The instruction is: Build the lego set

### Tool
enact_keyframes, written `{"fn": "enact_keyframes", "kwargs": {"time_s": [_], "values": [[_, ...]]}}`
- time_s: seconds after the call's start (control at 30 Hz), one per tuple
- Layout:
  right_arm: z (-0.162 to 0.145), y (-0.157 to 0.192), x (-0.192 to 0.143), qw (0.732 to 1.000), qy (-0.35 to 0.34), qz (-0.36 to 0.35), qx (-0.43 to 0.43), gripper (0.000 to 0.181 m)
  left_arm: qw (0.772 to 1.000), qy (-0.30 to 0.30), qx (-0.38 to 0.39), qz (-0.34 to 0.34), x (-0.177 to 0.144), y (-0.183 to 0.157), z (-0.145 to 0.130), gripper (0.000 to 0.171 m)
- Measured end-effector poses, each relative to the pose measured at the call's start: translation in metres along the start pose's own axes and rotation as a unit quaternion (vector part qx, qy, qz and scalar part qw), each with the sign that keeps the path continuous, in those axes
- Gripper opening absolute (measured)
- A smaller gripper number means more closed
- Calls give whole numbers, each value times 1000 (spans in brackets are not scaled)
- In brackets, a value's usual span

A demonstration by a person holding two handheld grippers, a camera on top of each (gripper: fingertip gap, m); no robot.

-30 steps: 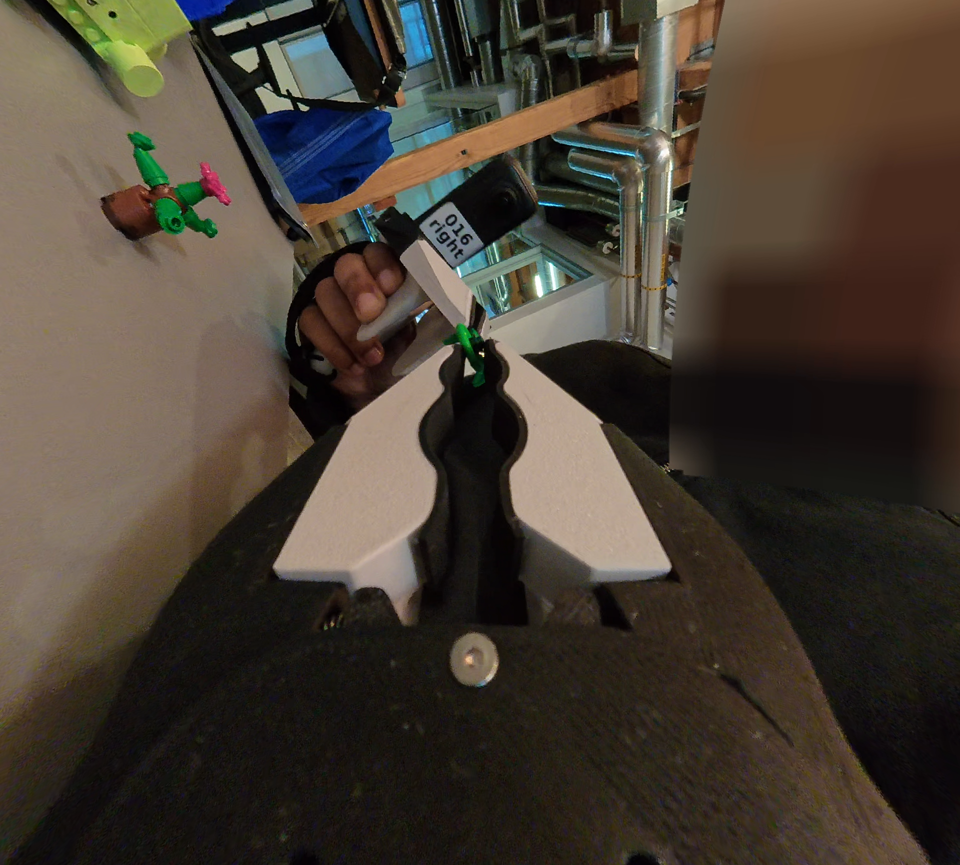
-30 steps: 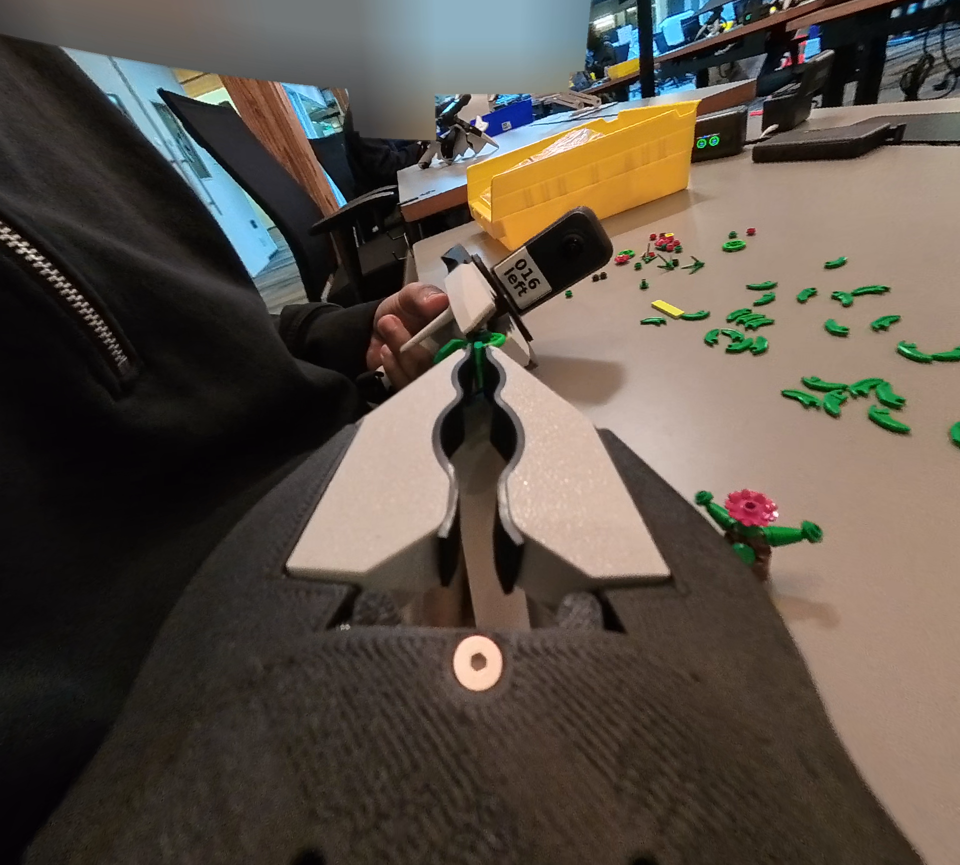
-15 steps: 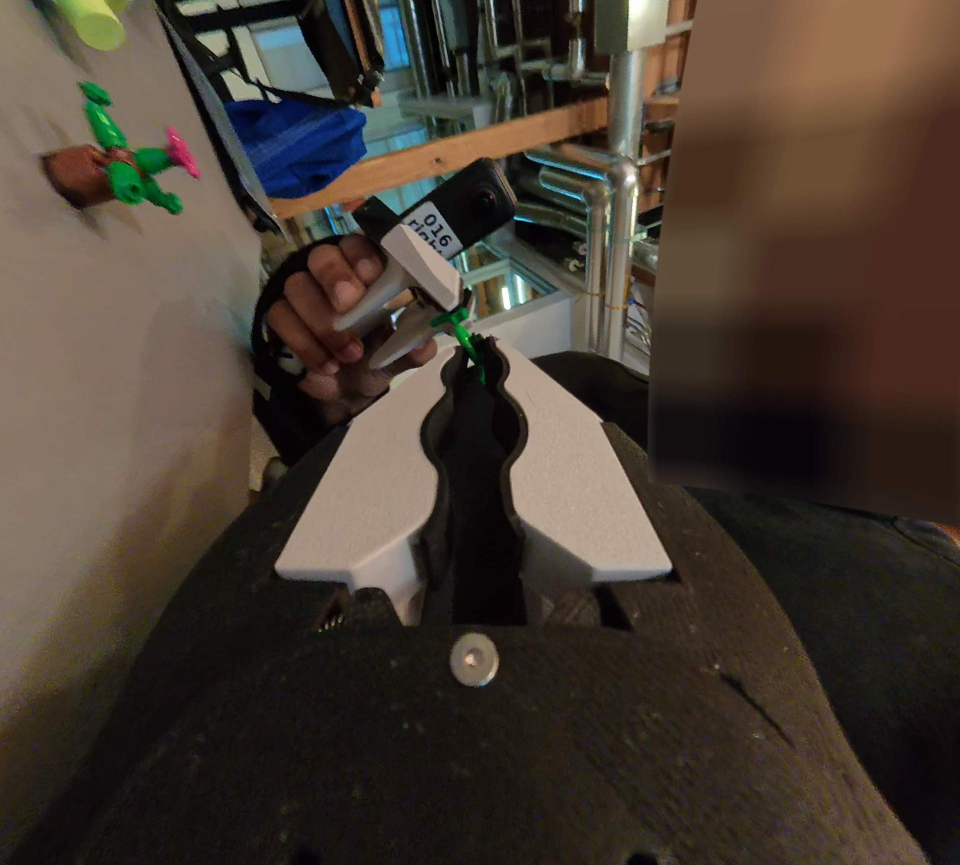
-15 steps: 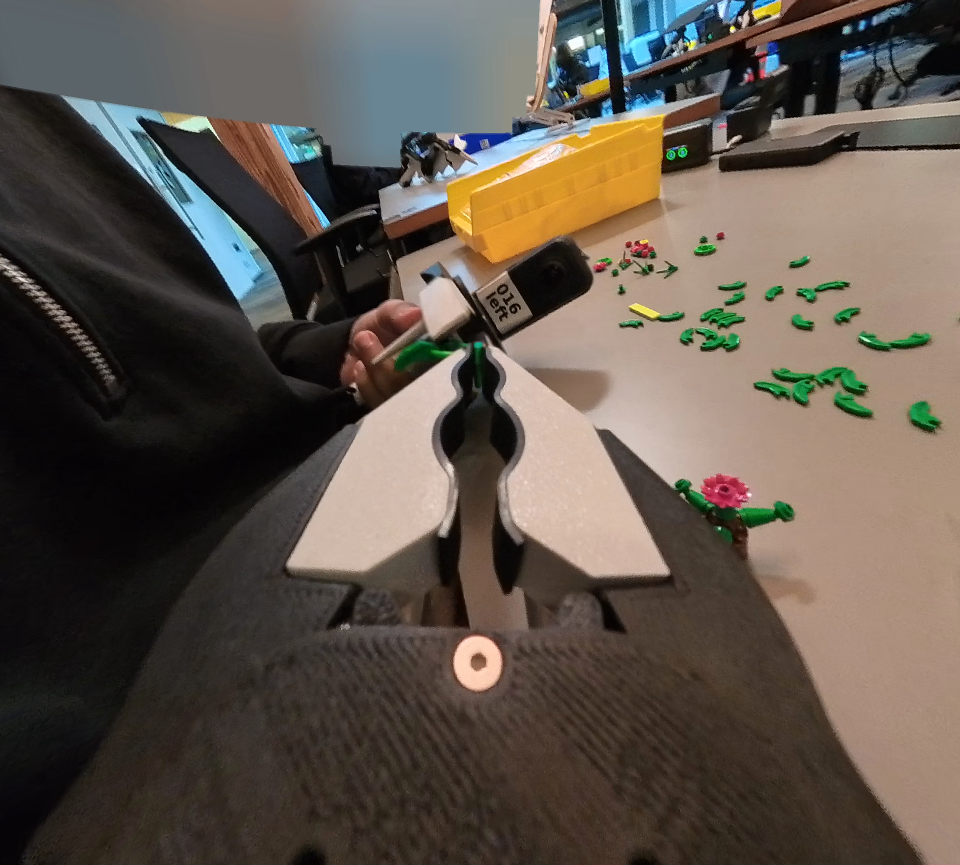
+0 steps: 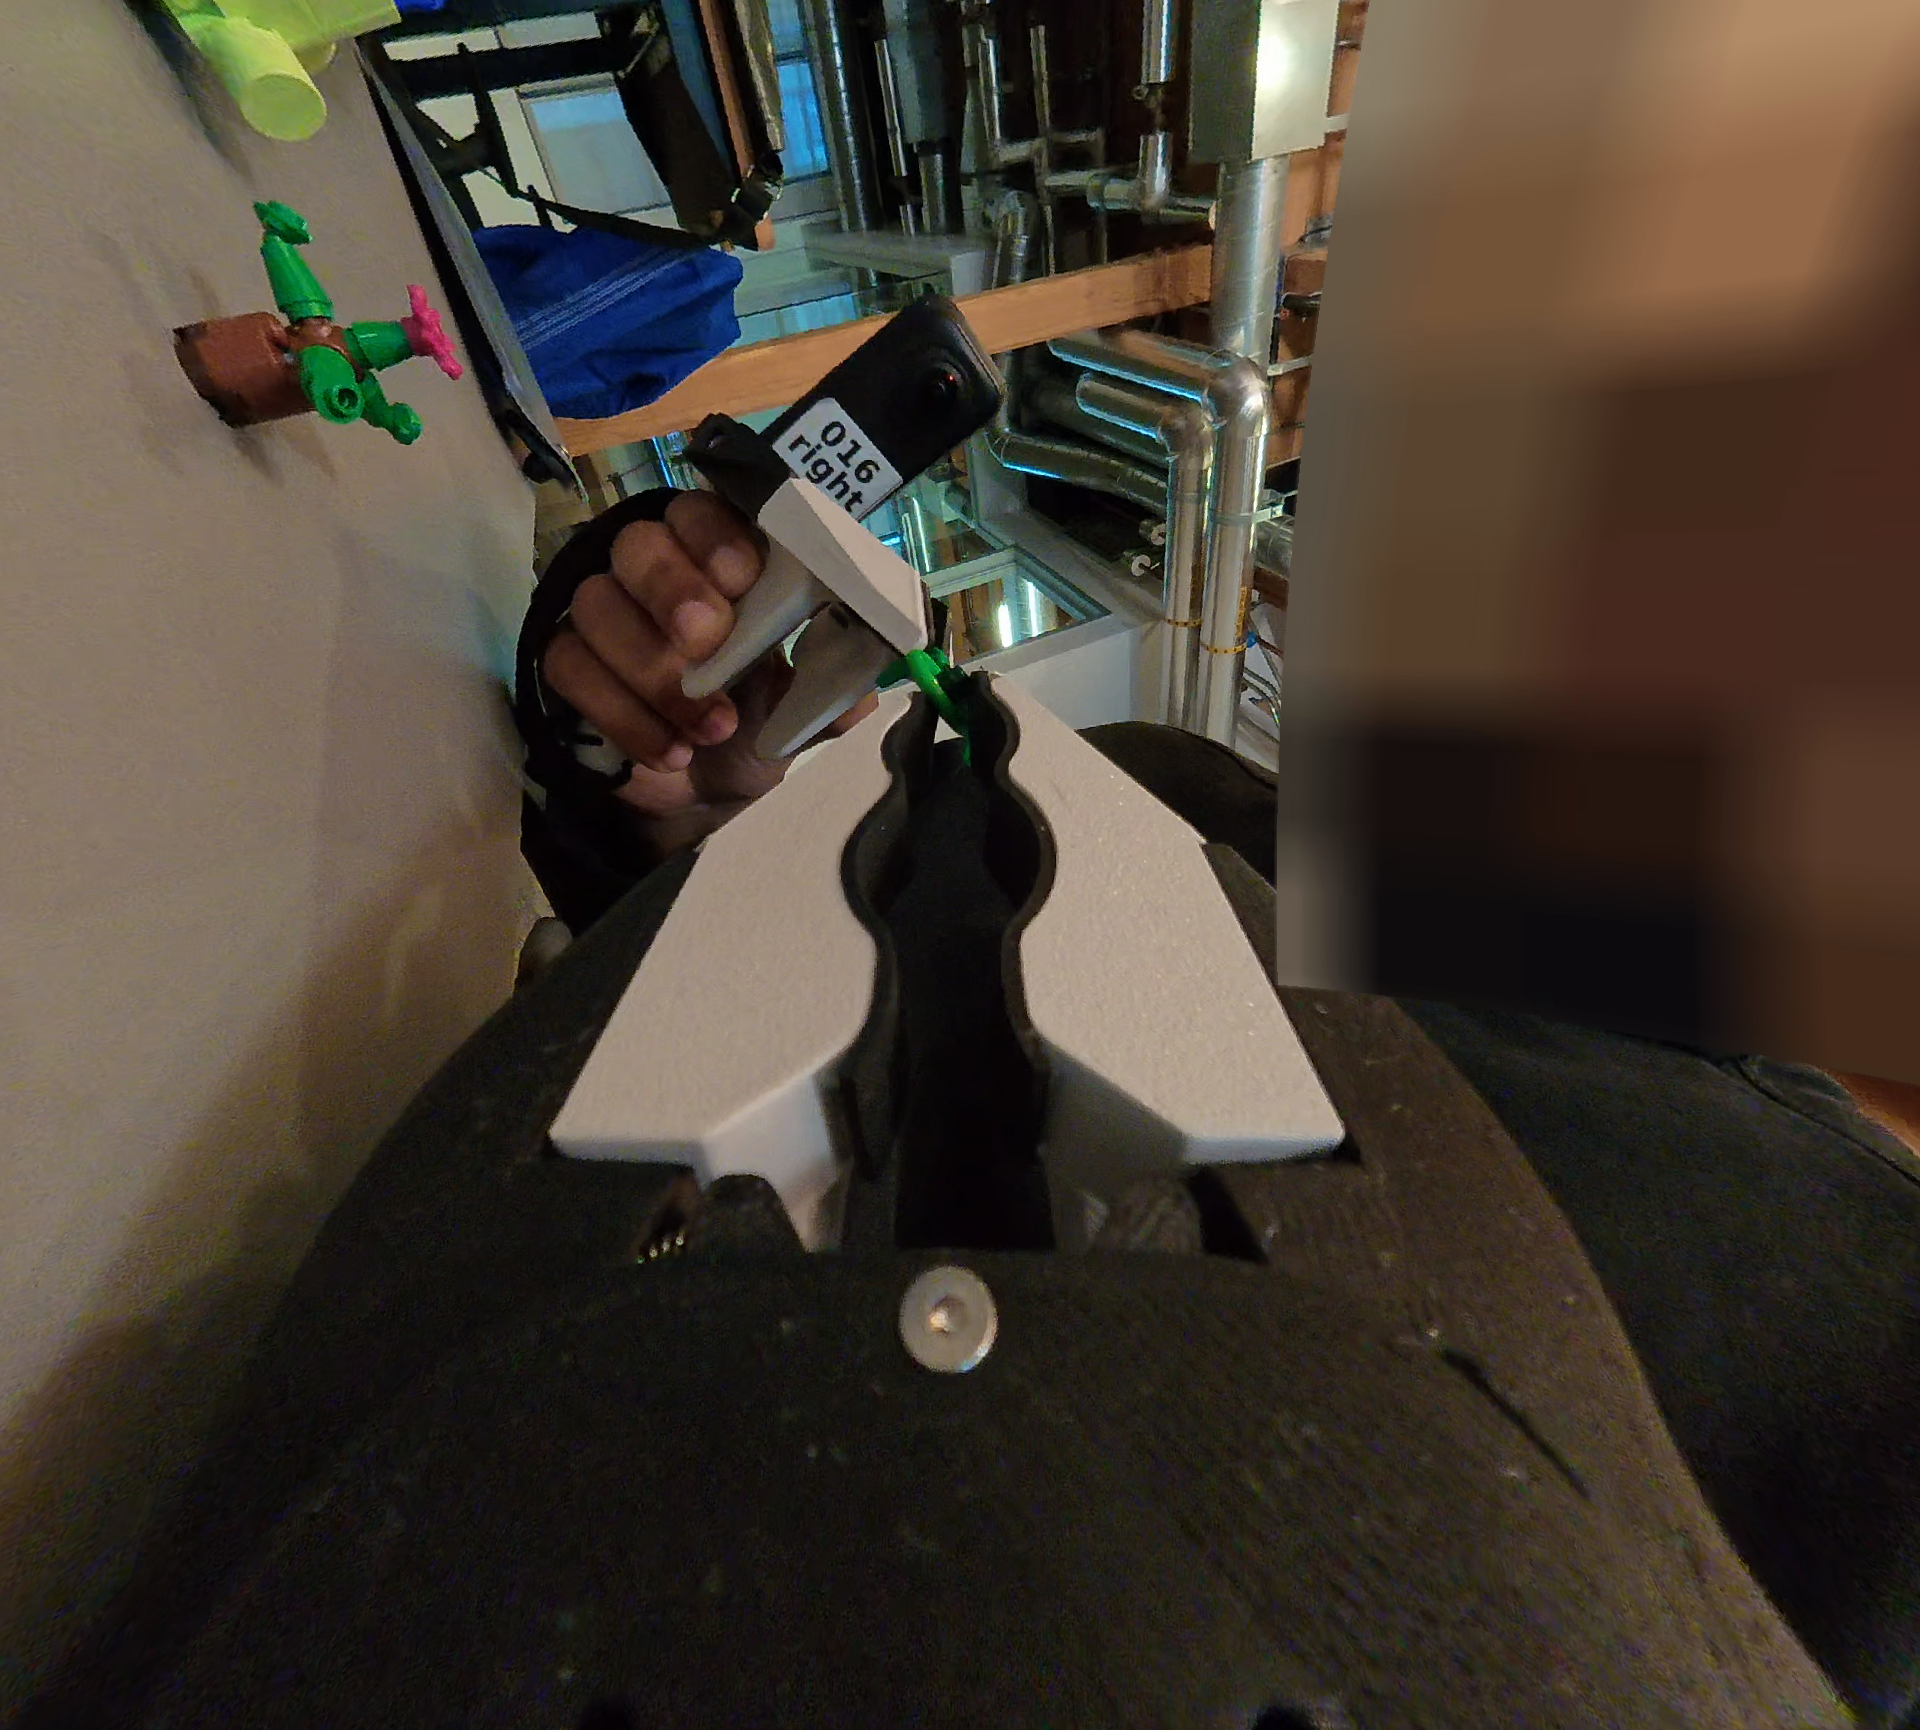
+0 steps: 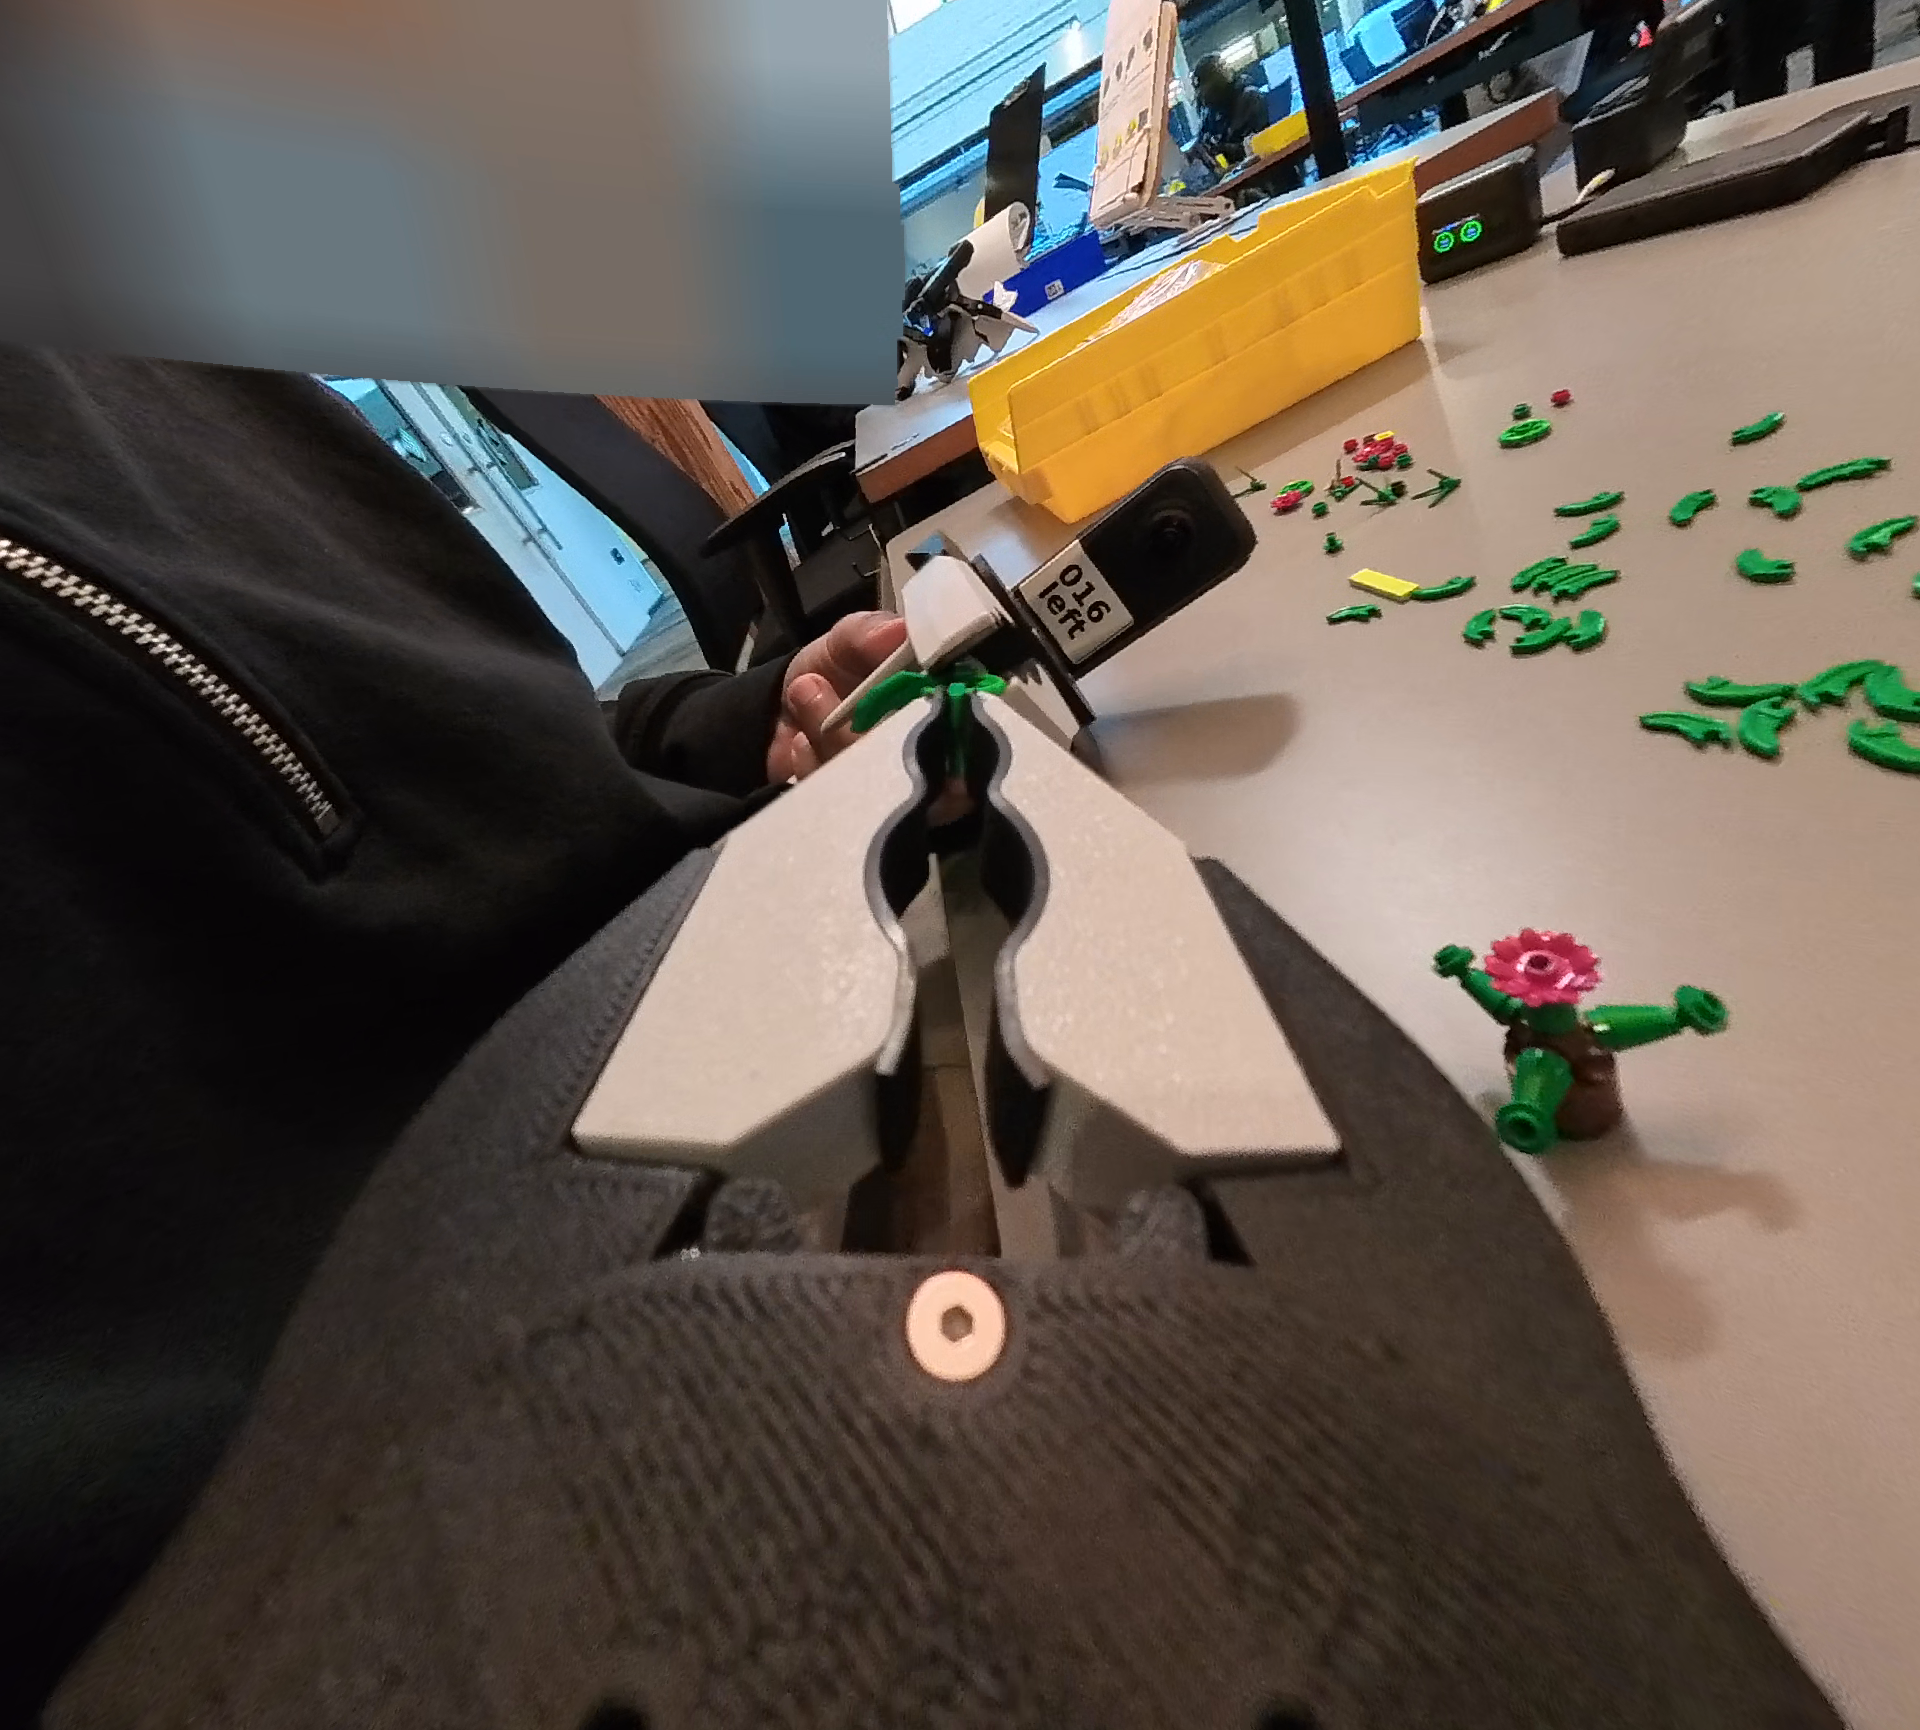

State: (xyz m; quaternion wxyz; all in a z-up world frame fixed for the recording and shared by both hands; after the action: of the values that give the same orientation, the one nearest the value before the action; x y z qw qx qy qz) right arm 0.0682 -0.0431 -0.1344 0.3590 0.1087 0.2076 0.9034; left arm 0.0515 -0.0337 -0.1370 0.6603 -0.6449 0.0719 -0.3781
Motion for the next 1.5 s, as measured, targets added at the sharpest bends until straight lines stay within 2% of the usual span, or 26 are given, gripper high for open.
{"fn": "enact_keyframes", "kwargs": {"time_s": [0.67,1.17,1.27,1.5], "values": [[-6,-3,-3,997,33,40,60,0,999,21,-43,6,1,6,-3,5],[-9,-1,-4,996,44,53,60,0,999,34,-42,1,3,5,-6,5],[-16,2,1,995,68,56,50,0,998,45,-45,-2,5,5,-9,6],[-20,-4,-3,995,87,26,39,0,997,57,-23,38,6,13,-7,5]]}}
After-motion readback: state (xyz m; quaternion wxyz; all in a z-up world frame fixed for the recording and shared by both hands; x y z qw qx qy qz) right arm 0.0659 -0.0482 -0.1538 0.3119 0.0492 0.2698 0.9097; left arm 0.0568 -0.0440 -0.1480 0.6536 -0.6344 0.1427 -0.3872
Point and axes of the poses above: each gripper's, where its closed fingertips meet, x out along the fingers, z out of its top, y = z × x across the jaws, the point moved 1 cm from there along -x, back along the fingers, and after that the axes turned 1 degree about -z, right-handed, at the moved point
